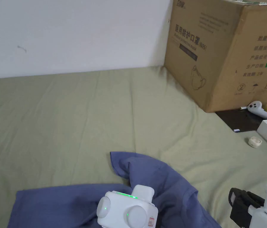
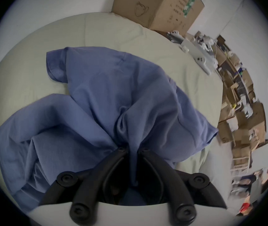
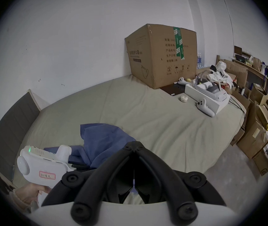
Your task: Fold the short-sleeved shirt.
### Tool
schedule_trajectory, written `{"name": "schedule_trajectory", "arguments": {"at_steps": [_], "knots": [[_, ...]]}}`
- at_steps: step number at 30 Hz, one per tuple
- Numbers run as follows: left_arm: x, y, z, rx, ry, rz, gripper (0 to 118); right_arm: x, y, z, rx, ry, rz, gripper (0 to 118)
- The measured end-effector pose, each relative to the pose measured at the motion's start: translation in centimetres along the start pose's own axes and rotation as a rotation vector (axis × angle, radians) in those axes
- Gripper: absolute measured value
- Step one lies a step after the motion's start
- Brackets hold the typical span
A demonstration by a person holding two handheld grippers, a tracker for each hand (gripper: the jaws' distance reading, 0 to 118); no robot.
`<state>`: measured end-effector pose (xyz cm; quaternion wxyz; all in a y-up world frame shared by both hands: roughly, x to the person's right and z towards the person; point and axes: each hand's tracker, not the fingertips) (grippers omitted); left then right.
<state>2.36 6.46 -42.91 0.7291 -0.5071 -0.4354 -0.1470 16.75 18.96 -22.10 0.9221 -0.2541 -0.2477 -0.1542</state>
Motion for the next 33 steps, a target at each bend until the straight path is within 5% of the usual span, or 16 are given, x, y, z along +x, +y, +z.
{"name": "schedule_trajectory", "arguments": {"at_steps": [1, 3, 4, 9, 11, 14, 15, 18, 29, 30, 32, 33], "knots": [[0.0, -0.1, 0.4, -0.004, -0.001, -0.001, 30, 0.0, -0.1, -0.1, -0.004, 0.002, -0.006, 2], [-0.3, 0.0, 1.0, -0.011, 0.027, 0.005, 90, -0.3, -0.1, -0.5, -0.011, 0.007, -0.010, 2], [-0.8, -0.2, 1.7, 0.005, 0.027, 0.015, 98, -0.6, -0.1, -0.5, -0.013, 0.013, -0.007, 2], [-3.6, -1.1, 7.2, 0.139, -0.024, 0.117, 97, -2.6, 0.0, -0.8, -0.022, 0.065, 0.034, 2], [-5.0, -2.3, 9.7, 0.190, -0.031, 0.162, 87, -3.6, 0.0, -1.0, -0.025, 0.083, 0.045, 2], [-7.4, -5.1, 13.4, 0.262, 0.049, 0.239, 24, -5.4, -0.3, -1.4, -0.038, 0.132, 0.066, 2], [-8.3, -6.1, 14.4, 0.276, 0.080, 0.268, 11, -6.1, -0.4, -1.6, -0.045, 0.147, 0.082, 2], [-11.4, -9.2, 16.3, 0.285, 0.147, 0.361, 2, -8.1, -0.9, -2.1, -0.066, 0.184, 0.118, 2], [-22.4, -10.4, 17.6, 0.242, 0.277, 0.525, 2, -11.8, -1.4, -4.3, -0.104, 0.250, 0.171, 2], [-23.4, -9.6, 17.3, 0.219, 0.299, 0.518, 22, -11.8, -1.5, -4.5, -0.108, 0.250, 0.169, 2], [-25.4, -8.4, 16.5, 0.199, 0.303, 0.525, 90, -11.7, -1.6, -4.9, -0.117, 0.246, 0.166, 2], [-25.9, -7.7, 16.2, 0.190, 0.293, 0.525, 98, -11.6, -1.7, -5.2, -0.122, 0.242, 0.165, 2]]}}
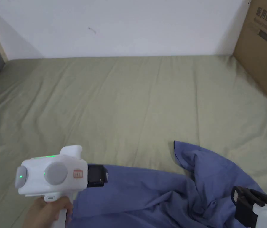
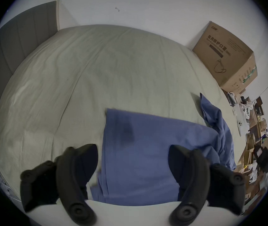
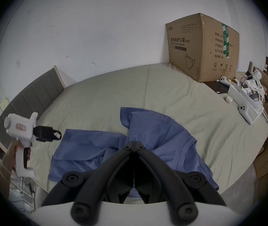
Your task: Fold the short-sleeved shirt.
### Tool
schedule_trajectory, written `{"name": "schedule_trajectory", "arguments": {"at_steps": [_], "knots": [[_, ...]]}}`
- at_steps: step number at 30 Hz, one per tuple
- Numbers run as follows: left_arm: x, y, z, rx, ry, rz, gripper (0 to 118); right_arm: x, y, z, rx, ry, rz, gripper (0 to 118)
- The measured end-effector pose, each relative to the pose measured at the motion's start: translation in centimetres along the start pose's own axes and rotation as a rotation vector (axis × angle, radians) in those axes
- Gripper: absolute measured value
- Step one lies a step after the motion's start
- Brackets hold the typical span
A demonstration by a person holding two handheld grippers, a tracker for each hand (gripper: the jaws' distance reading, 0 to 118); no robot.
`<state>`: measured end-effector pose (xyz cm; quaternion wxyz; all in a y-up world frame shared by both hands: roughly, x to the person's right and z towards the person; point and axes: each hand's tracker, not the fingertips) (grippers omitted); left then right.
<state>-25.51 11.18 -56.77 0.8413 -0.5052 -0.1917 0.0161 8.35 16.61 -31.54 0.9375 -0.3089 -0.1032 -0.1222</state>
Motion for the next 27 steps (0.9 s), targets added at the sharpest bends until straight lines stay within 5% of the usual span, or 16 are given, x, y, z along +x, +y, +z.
{"name": "schedule_trajectory", "arguments": {"at_steps": [9, 11, 13, 14, 22, 27], "knots": [[-0.6, 3.6, -8.2, -0.088, 0.054, 0.030, 93, 1.8, -1.2, -1.7, -0.072, -0.046, -0.019, 2], [-0.7, 2.5, -9.5, -0.100, 0.093, 0.035, 69, 2.3, -1.2, -1.7, -0.083, -0.055, -0.016, 2], [-0.1, 1.4, -8.2, 0.029, 0.188, -0.007, 22, 2.8, -1.3, -1.7, -0.086, -0.068, -0.017, 2], [0.0, 1.1, -7.9, 0.042, 0.202, -0.003, 9, 3.1, -1.4, -1.8, -0.089, -0.073, -0.019, 2], [-1.7, 1.5, -5.7, 0.038, 0.094, 0.073, 7, 4.3, -1.7, -2.3, -0.114, -0.051, -0.065, 2], [-1.0, 1.2, -1.8, 0.108, 0.031, -0.005, 7, 6.5, 0.9, -3.9, -0.111, 0.012, -0.084, 2]]}}
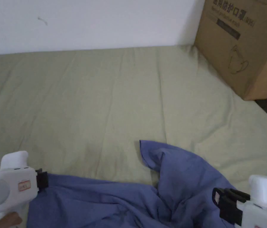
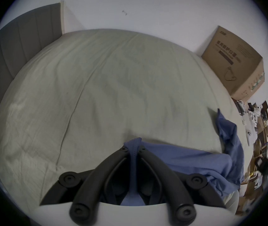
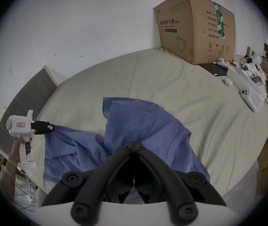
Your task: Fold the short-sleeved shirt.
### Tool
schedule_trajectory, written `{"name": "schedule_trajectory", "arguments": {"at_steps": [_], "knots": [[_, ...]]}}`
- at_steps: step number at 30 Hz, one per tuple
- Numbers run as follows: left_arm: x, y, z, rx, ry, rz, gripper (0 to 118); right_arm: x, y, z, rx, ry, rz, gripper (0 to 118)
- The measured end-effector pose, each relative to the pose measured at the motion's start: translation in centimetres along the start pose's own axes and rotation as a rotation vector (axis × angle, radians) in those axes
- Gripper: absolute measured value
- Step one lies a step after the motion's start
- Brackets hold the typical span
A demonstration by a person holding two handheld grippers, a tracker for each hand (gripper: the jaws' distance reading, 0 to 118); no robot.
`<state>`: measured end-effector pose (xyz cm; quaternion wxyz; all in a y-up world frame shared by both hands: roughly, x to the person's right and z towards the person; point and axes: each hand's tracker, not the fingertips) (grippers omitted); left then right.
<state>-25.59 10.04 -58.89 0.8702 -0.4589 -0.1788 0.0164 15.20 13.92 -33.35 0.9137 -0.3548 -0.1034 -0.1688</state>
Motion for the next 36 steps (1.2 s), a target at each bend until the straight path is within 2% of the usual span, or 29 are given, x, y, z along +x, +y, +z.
{"name": "schedule_trajectory", "arguments": {"at_steps": [2, 3, 4, 5, 6, 7, 8, 10, 13, 14, 15, 16, 17, 18, 19, 20, 21, 22, 23, 24, 30, 33, 36], "knots": [[0.4, 0.1, 1.4, 0.029, -0.017, -0.040, 7, 0.7, 2.0, -1.4, -0.046, 0.048, 0.036, 3], [0.7, 0.1, 2.2, 0.040, -0.018, -0.057, 7, 0.9, 3.2, -2.5, -0.062, 0.039, 0.050, 8], [1.0, 0.0, 3.1, 0.060, -0.021, -0.072, 7, 1.1, 4.1, -3.6, -0.048, 0.024, 0.064, 25], [1.4, -0.1, 3.9, 0.072, -0.027, -0.075, 7, 1.3, 5.0, -4.8, -0.052, 0.020, 0.097, 50], [1.6, -0.2, 4.7, 0.081, -0.043, -0.084, 7, 1.5, 6.1, -6.5, -0.086, 0.016, 0.129, 91], [1.9, -0.4, 5.5, 0.091, -0.048, -0.097, 7, 1.6, 6.9, -8.4, -0.124, -0.006, 0.163, 108], [2.2, -0.6, 6.3, 0.103, -0.051, -0.108, 7, 1.7, 7.6, -9.9, -0.148, -0.013, 0.185, 108], [2.7, -1.2, 7.6, 0.126, -0.059, -0.140, 7, 2.4, 8.7, -12.9, -0.169, -0.006, 0.207, 107], [3.1, -2.0, 8.9, 0.132, -0.064, -0.155, 7, 3.2, 9.3, -17.3, -0.273, -0.073, 0.219, 105], [3.1, -2.4, 9.2, 0.142, -0.068, -0.163, 7, 3.4, 9.2, -18.3, -0.311, -0.105, 0.227, 98], [3.1, -2.8, 9.7, 0.169, -0.103, -0.186, 7, 3.6, 8.9, -19.3, -0.360, -0.112, 0.249, 79], [3.1, -3.3, 10.1, 0.181, -0.119, -0.189, 7, 3.8, 8.6, -20.3, -0.405, -0.128, 0.267, 72], [3.1, -3.6, 10.3, 0.191, -0.116, -0.189, 7, 4.0, 8.2, -20.8, -0.439, -0.124, 0.254, 72], [3.0, -4.0, 10.5, 0.199, -0.119, -0.184, 7, 4.2, 8.0, -20.7, -0.392, -0.099, 0.235, 69], [3.0, -4.2, 10.6, 0.204, -0.121, -0.183, 7, 4.1, 8.2, -20.2, -0.390, -0.101, 0.217, 61], [3.0, -4.5, 10.7, 0.208, -0.122, -0.187, 7, 3.8, 8.4, -19.8, -0.389, -0.099, 0.209, 44], [2.5, -4.8, 10.5, 0.212, -0.121, -0.189, 7, 3.4, 8.4, -19.6, -0.372, -0.101, 0.232, 44], [2.5, -5.0, 10.6, 0.214, -0.120, -0.195, 7, 3.4, 8.3, -19.3, -0.358, -0.123, 0.262, 39], [2.6, -5.2, 10.8, 0.224, -0.120, -0.206, 7, 3.1, 8.1, -19.3, -0.350, -0.136, 0.275, 26], [2.9, -5.4, 11.1, 0.232, -0.121, -0.210, 7, 2.8, 8.0, -19.4, -0.352, -0.140, 0.266, 6], [4.1, -5.9, 12.1, 0.258, -0.104, -0.252, 6, 2.3, 8.5, -18.2, -0.329, -0.157, 0.283, 4], [5.0, -5.9, 13.2, 0.302, -0.101, -0.304, 6, 2.6, 9.9, -15.6, -0.256, -0.108, 0.211, 4], [6.0, -5.8, 14.4, 0.353, -0.069, -0.352, 6, 3.0, 11.5, -12.3, -0.163, -0.073, 0.172, 4]]}}
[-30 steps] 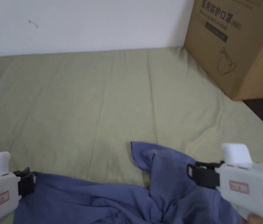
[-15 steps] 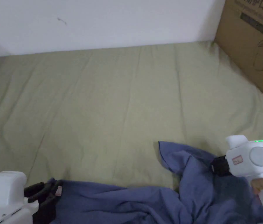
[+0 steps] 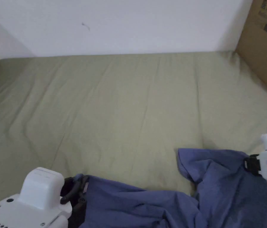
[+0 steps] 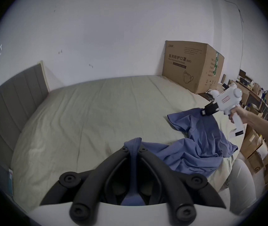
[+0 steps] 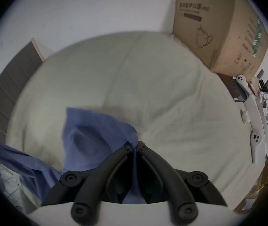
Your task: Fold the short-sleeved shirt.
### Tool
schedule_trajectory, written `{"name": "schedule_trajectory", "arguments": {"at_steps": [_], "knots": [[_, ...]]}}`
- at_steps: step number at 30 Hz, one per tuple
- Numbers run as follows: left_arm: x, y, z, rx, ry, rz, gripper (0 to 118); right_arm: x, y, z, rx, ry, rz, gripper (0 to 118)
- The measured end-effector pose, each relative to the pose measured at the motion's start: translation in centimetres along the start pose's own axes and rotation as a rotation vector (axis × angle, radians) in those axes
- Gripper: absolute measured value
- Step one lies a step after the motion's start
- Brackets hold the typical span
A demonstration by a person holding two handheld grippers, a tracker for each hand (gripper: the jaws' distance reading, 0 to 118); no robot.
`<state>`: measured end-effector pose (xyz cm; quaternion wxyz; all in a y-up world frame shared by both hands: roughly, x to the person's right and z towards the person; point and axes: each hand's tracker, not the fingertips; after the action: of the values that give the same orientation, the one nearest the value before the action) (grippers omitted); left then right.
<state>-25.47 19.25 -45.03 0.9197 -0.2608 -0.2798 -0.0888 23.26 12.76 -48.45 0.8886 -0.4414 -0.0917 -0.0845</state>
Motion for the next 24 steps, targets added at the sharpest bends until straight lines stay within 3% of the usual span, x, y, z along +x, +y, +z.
{"name": "schedule_trajectory", "arguments": {"at_steps": [8, 11, 17, 24], "knots": [[0.9, 2.1, 2.6, 0.078, 0.029, -0.003, 5, 0.2, 0.3, 9.2, 0.177, 0.038, -0.017, 4], [0.6, 3.1, 3.8, 0.104, 0.039, 0.020, 5, 0.3, 0.4, 11.9, 0.231, 0.055, -0.058, 4], [-2.6, 6.8, 6.3, 0.196, 0.051, 0.126, 5, 0.8, 2.2, 17.4, 0.332, 0.055, -0.100, 4], [-7.1, 13.6, 7.1, 0.272, 0.130, 0.132, 5, 0.8, 7.9, 24.1, 0.496, 0.069, -0.115, 4]]}}
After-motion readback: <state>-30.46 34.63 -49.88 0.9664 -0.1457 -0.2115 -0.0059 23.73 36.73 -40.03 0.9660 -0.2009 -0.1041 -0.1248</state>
